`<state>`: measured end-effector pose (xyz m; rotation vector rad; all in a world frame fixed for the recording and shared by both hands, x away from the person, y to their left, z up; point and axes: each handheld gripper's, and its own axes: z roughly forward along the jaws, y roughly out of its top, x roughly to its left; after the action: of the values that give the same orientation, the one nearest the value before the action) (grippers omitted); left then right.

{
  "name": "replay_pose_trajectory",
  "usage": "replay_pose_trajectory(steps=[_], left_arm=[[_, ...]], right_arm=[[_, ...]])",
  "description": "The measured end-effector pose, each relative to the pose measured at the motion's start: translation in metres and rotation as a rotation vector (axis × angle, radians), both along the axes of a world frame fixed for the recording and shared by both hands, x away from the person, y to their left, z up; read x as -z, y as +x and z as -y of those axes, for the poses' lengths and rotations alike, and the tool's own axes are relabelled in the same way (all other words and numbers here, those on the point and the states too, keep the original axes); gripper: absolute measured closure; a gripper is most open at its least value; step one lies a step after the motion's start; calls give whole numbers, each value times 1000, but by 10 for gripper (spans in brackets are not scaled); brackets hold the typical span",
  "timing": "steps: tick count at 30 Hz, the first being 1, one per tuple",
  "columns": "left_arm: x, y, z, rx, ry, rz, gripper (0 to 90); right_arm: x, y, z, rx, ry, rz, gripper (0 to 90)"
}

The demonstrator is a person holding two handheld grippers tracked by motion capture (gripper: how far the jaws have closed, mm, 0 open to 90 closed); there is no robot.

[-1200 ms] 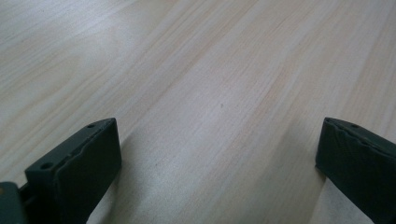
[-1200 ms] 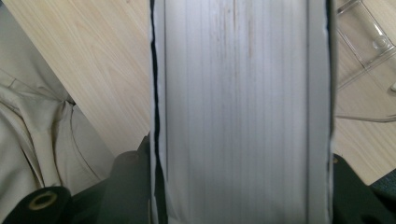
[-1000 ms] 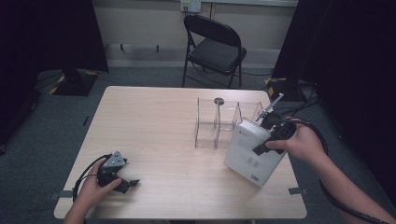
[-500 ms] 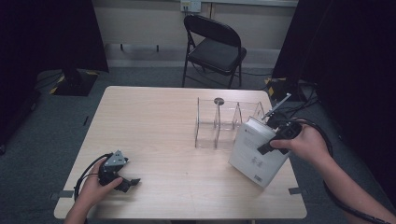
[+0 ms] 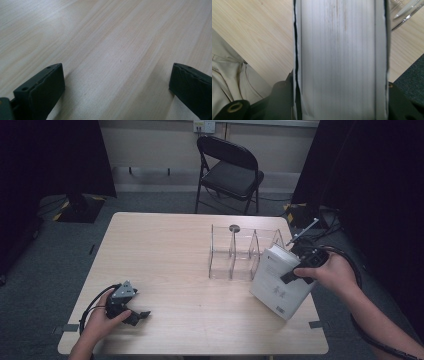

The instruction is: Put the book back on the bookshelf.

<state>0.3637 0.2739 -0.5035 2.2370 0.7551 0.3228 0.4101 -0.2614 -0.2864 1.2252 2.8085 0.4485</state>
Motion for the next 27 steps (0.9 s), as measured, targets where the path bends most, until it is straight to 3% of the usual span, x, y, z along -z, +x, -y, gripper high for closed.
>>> replay_pose_trajectory(steps=[14, 27], left_arm=[[0, 0, 0, 0, 0, -1, 0], [0, 0, 0, 0, -4, -4, 0]], right_arm=[[3, 6, 6, 42, -12, -22, 524], [4, 14, 10, 90, -40, -3, 525]])
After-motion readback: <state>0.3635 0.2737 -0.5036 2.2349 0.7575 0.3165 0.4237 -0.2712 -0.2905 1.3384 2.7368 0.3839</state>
